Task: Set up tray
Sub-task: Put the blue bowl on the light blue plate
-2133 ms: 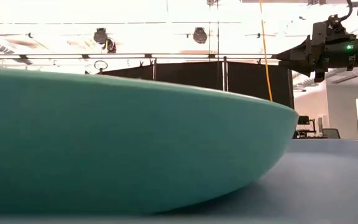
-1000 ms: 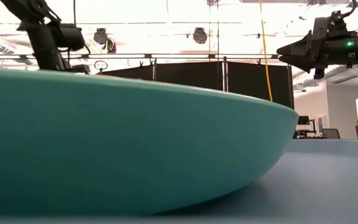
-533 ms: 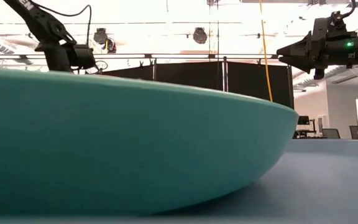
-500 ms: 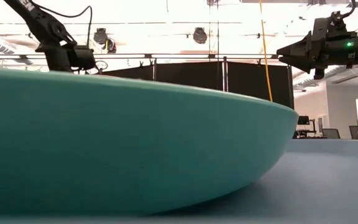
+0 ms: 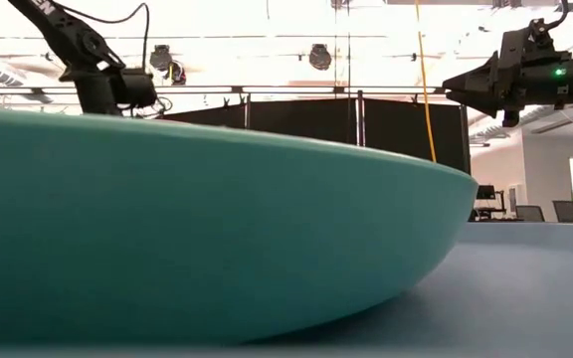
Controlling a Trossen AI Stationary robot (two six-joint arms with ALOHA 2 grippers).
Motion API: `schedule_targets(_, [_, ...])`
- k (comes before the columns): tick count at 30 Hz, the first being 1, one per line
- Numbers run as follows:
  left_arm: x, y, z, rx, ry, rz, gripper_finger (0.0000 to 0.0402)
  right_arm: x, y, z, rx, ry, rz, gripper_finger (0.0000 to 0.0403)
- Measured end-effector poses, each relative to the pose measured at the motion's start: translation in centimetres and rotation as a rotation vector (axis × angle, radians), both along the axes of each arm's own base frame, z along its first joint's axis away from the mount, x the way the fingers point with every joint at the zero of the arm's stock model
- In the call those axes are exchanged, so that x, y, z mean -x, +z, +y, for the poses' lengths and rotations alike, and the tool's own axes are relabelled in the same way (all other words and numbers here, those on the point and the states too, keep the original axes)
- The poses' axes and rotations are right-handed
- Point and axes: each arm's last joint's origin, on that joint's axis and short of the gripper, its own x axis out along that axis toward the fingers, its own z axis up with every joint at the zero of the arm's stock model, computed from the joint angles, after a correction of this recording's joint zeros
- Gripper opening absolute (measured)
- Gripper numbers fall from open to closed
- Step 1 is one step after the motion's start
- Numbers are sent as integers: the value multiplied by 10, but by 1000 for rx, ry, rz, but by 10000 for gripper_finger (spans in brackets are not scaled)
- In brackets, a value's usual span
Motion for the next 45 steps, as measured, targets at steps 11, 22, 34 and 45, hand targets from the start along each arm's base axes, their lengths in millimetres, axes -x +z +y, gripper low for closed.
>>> schedule_targets(11, [-27, 61, -87, -110, -336, -351, 7, 0, 0, 0, -1, -1, 4, 157])
schedule_targets(22, [-74, 90, -237, -101, -654, -448, 7, 0, 0, 0, -1, -2, 4, 157])
schedule_targets(34, [-163, 50, -328, 246, -852, -126, 7, 0, 0, 0, 0, -1, -2, 157])
schedule_targets(45, [-182, 24, -338, 291, -799, 12, 6, 0, 0, 0, -1, 0, 1, 157])
